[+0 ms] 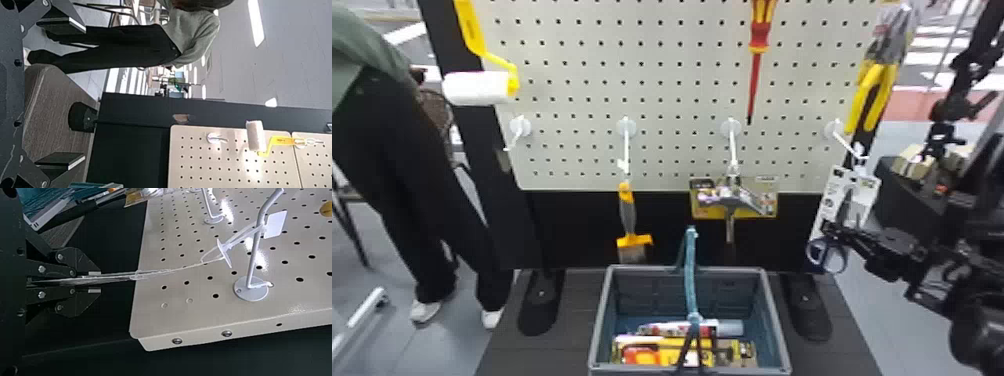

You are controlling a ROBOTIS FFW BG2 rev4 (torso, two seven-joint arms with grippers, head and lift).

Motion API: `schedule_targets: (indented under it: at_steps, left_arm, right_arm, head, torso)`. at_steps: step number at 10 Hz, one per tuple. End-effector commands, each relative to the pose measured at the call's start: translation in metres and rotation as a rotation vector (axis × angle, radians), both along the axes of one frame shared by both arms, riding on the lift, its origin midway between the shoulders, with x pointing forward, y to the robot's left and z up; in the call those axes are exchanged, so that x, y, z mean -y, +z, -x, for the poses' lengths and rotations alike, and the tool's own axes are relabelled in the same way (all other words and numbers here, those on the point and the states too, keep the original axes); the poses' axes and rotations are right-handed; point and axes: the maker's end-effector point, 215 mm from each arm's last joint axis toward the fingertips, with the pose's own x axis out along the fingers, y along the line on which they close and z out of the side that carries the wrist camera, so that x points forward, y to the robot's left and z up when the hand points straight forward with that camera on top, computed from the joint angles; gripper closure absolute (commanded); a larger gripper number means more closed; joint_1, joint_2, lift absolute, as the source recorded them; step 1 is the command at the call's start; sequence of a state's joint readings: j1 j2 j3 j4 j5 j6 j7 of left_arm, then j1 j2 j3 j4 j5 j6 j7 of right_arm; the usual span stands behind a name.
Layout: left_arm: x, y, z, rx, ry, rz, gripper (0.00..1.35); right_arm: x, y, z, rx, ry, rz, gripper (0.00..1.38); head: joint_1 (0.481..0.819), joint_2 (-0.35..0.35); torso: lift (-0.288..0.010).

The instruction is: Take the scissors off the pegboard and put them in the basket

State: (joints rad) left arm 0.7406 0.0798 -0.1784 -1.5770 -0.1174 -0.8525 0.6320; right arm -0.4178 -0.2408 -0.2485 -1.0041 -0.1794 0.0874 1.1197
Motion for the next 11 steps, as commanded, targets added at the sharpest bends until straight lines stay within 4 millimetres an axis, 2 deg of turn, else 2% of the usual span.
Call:
schedule_targets:
  at_steps: [1, 6, 9, 11]
  left_arm:
    - [0.0, 0.0, -0.001, 0.0, 0.0, 0.001, 0.16]
    - [0.0, -0.001, 0.0, -0.004, -0.001, -0.001, 0.16]
    - [0.0, -0.005, 0.002, -0.017, -0.001, -0.003, 0.16]
    - [-0.001, -0.005, 0.003, -0.02, -0.001, -0.006, 0.16]
  right_arm:
    - [-0.001, -0.001, 0.0, -0.003, -0.001, -0.003, 1.2]
    - [-0.004, -0.002, 0.001, -0.001, -0.002, -0.018, 1.2]
    - [-0.016, -0.001, 0.011, -0.011, 0.016, -0.019, 1.2]
    - [-0.02, 0.008, 0.018, 0.006, 0.016, -0.003, 1.2]
  head:
    - [0.549, 0.0]
    - [0.549, 0.0]
    - [0.549, 0.0]
    - [0.549, 0.0]
  torso:
    - [-0.1]
    - [-0.1]
    - [-0.1]
    - [-0.1]
